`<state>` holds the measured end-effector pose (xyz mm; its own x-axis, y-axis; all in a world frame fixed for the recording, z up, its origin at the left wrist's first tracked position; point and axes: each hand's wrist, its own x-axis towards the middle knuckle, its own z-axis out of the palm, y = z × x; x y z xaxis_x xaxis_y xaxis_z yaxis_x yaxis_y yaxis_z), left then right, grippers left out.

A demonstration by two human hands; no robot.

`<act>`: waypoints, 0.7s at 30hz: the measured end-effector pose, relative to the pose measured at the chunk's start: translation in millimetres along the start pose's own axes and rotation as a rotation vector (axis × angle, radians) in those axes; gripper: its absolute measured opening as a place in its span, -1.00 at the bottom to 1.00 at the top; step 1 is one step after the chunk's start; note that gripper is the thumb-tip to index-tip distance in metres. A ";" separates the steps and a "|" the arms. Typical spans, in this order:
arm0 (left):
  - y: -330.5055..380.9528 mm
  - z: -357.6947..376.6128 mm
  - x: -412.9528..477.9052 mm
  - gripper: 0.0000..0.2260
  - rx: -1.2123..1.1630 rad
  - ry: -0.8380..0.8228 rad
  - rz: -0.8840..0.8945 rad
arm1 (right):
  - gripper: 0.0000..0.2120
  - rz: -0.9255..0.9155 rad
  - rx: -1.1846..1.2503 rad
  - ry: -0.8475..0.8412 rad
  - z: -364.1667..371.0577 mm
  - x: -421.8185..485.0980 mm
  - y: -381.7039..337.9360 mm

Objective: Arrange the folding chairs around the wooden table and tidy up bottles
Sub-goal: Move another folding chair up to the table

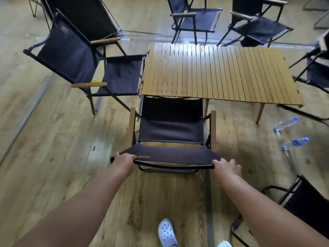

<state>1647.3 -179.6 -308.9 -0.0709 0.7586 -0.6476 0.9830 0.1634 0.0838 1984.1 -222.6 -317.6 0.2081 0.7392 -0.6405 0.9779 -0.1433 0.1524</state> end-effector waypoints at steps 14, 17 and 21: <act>-4.7 17.6 -0.8 -0.45 0.021 0.041 0.021 | -0.62 0.020 -0.002 0.021 12.5 -16.9 3.6; 2.8 17.2 -0.4 -0.54 -0.017 -0.009 -0.029 | -0.63 0.032 0.001 0.015 15.1 -17.7 7.8; -2.1 25.0 -2.6 -0.45 0.109 0.006 0.009 | -0.60 0.013 0.036 0.029 17.5 -18.4 12.3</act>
<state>1649.7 -197.7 -326.4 -0.0625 0.7633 -0.6430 0.9962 0.0870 0.0064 1992.8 -249.5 -317.1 0.2204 0.7561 -0.6163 0.9754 -0.1759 0.1331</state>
